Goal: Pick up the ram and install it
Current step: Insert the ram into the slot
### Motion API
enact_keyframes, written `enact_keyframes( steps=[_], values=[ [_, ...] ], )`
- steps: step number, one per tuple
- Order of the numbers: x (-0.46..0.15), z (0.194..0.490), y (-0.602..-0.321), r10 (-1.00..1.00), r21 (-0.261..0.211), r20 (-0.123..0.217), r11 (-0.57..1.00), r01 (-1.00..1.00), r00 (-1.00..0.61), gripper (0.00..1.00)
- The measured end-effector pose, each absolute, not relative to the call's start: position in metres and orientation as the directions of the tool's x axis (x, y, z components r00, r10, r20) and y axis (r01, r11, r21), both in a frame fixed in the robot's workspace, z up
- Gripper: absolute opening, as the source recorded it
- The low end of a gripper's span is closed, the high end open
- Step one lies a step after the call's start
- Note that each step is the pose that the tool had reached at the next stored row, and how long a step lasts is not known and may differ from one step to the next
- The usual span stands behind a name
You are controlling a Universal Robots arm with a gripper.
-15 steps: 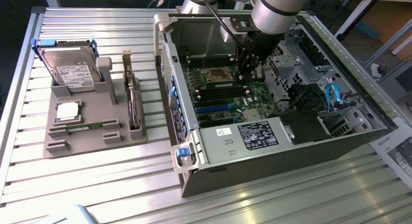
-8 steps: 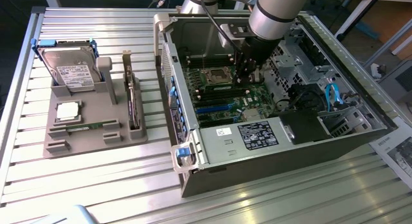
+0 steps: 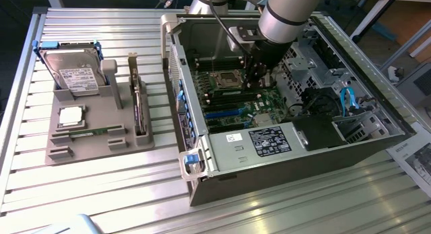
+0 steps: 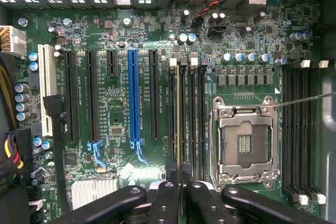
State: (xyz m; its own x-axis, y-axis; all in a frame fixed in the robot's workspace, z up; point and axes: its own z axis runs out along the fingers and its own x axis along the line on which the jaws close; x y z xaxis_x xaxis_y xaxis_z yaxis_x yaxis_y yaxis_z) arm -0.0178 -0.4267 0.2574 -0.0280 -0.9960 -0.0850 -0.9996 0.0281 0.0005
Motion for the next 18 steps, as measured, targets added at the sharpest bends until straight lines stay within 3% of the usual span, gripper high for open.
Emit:
enact_keyframes(
  steps=[18],
  values=[
    [-0.018,0.245,-0.426,-0.996,0.0,-0.085,0.022,-1.0,-0.022,0.12]
  ],
)
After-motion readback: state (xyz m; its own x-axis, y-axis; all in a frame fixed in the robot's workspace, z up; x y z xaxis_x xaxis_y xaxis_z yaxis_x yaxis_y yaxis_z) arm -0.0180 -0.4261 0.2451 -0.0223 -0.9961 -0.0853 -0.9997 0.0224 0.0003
